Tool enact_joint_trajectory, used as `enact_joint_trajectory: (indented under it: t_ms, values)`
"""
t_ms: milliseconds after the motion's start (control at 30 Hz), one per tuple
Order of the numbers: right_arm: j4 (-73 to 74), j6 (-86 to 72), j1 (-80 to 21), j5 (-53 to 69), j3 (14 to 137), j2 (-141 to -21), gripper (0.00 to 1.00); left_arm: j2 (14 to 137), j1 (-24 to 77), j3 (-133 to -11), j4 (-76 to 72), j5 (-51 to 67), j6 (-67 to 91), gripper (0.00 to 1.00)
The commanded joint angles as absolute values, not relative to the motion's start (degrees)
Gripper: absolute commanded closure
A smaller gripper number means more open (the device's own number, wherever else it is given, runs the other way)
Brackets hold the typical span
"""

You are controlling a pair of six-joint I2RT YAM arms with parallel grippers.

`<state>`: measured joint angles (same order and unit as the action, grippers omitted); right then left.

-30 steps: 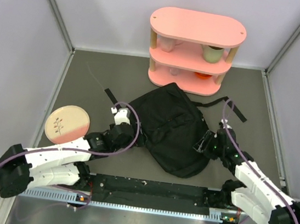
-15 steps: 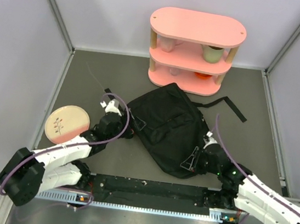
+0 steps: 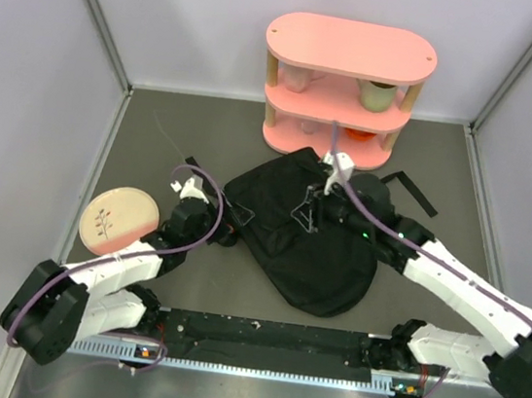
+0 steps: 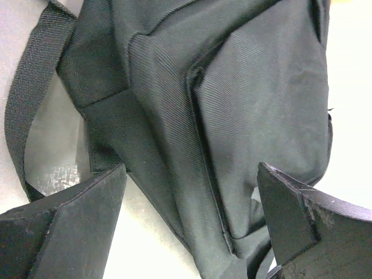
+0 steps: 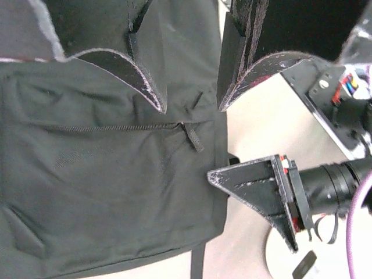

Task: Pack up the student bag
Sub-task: Zip the student bag at the center of the board.

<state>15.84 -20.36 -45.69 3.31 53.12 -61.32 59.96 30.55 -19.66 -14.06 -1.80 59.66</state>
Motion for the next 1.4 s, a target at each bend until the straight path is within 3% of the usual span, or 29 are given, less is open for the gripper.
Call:
enact_joint_trajectory:
  t_ms: [0, 233, 333, 367, 533, 767, 1367]
  values:
    - [13.45, -5.19, -46.32, 10.37, 58.44, -69.77, 0.61, 64.06, 28.92, -19.16, -22.14, -0.44, 62.84, 0.03]
    - [3.37, 4.29, -51.76, 7.82, 56.61, -75.06, 0.57, 69.43, 27.34, -20.13, -27.51, 1.84, 64.95, 0.12]
    - [3.6, 6.49, -52.12, 8.96, 58.26, -78.74, 0.57, 71.19, 26.81, -20.57, -28.65, 2.9, 65.56, 0.21]
    - [3.95, 7.2, -52.29, 8.88, 58.53, -80.32, 0.57, 71.54, 26.72, -20.31, -29.35, 3.07, 65.83, 0.29]
    - [1.76, 9.93, -52.82, 9.05, 57.83, -83.67, 0.58, 72.24, 26.02, -19.6, -30.85, 3.69, 66.62, 0.44]
    - [-4.48, 11.33, -54.4, 11.16, 55.02, -85.61, 0.58, 73.56, 25.4, -20.3, -31.55, 5.09, 66.45, 0.48]
    - [-3.16, 13.18, -56.34, 0.97, 53.35, -91.4, 0.6, 74.44, 24.52, -20.92, -33.84, 9.14, 66.53, 0.58]
